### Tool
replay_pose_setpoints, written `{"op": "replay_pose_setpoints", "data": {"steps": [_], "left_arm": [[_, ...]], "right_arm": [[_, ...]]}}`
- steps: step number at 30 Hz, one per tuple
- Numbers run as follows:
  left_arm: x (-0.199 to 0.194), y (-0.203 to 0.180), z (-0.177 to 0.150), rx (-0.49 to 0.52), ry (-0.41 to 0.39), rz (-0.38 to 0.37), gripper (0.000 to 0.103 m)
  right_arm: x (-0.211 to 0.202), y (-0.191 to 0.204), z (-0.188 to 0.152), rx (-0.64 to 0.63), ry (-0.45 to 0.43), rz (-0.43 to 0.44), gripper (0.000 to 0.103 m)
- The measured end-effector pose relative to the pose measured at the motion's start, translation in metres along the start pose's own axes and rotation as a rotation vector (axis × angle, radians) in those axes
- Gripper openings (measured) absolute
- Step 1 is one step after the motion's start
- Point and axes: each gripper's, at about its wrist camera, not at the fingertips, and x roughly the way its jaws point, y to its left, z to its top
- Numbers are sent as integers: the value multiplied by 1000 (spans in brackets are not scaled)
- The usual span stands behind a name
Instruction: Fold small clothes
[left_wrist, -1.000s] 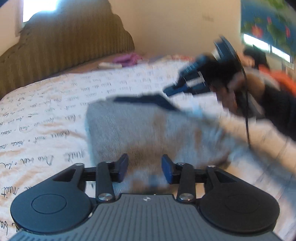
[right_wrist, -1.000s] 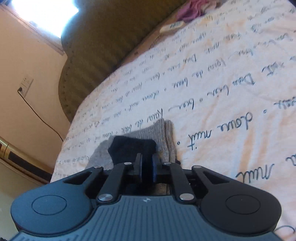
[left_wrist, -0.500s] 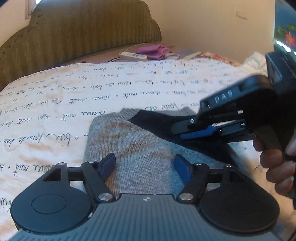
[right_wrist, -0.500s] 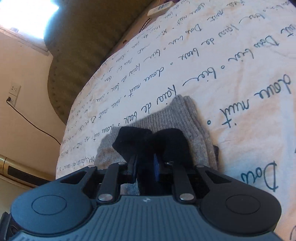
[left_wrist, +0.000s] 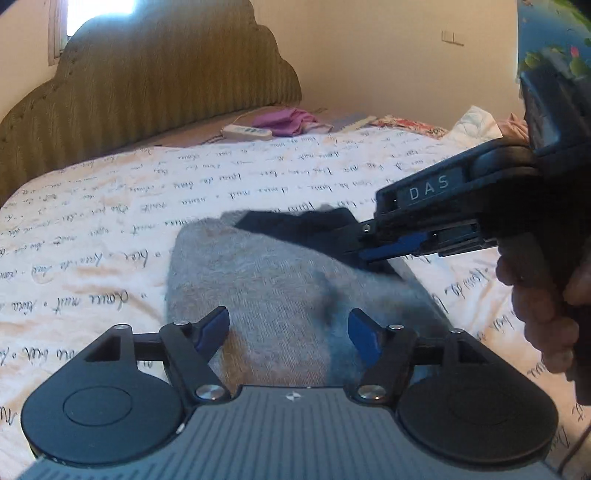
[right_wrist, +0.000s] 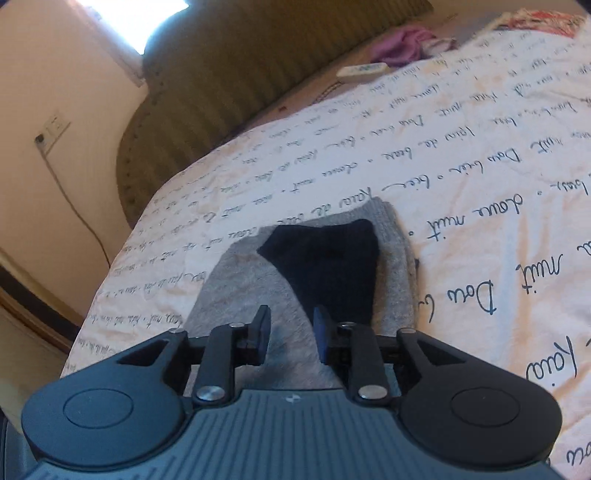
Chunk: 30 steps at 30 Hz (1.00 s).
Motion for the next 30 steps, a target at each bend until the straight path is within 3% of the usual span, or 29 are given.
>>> {"op": "replay_pose_setpoints", "data": {"steps": [1,2,4,5,8,12,14,17,20,25,27,30], "left_arm": [[6,0,-6,4,19,12,75],[10,-1,-11,12,19,27,78],[3,-5,-13,27,11,52,76],[-5,-5,-12,18,5,45,72],[-28,-1,-17,-16,-18,18,74],[-11,3,-35,-42,67,41,76],[-22,2,-39,-40,54,46,72],[-35,2,-41,-56,40,22,74],[-25,2,-47,-61,76,40,76],[-37,4,-48,-68,60,26,74],[-33,5,-51,-67,72,41,75],[-45,12,-51,-94,54,37,73]], "right_arm": [[1,3,-6,-29,17,-20,47],[7,4,-13,-60,43,-55,52],[10,1,-25,-95,36,-74,53],[4,4,-27,-93,23,-76,53],[-22,17,-34,-107,-11,-31,55],[-10,8,-51,-112,47,-58,53],[-18,9,-55,-97,23,-51,53],[-40,21,-62,-121,-5,-39,53],[-30,11,-75,-132,47,-83,58],[-48,22,-85,-178,18,-92,62],[-39,20,-91,-218,49,-138,63],[-41,20,-94,-221,38,-140,63]]}}
